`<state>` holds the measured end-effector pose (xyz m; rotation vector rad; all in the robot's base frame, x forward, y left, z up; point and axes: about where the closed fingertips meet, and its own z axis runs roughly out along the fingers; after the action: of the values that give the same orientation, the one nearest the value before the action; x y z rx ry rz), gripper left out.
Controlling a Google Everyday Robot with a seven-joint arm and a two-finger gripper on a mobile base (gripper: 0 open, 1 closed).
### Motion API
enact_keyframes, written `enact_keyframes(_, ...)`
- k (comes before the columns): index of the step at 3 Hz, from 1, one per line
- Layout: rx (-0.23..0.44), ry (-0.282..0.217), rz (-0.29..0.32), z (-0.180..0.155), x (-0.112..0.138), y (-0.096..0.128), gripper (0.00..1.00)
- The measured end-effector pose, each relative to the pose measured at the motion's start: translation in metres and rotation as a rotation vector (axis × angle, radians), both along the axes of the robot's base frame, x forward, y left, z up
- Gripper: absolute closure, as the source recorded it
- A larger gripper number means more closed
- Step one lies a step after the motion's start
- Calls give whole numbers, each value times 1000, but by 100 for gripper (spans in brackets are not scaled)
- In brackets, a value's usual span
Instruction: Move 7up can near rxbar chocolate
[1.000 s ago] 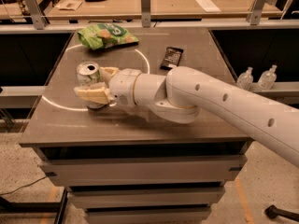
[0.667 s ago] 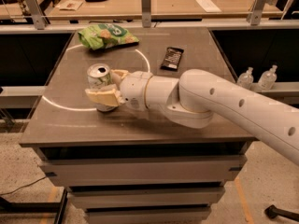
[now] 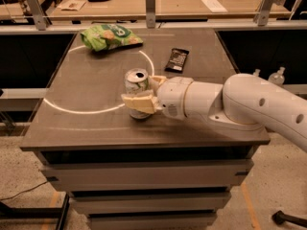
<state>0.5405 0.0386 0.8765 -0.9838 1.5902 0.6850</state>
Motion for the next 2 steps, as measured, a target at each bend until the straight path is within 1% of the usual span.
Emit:
enact_keyframes(1,-36,1,-70,4,11,-43,100)
enact_keyframes(2,-43,-21,-123,12,37,-65,100)
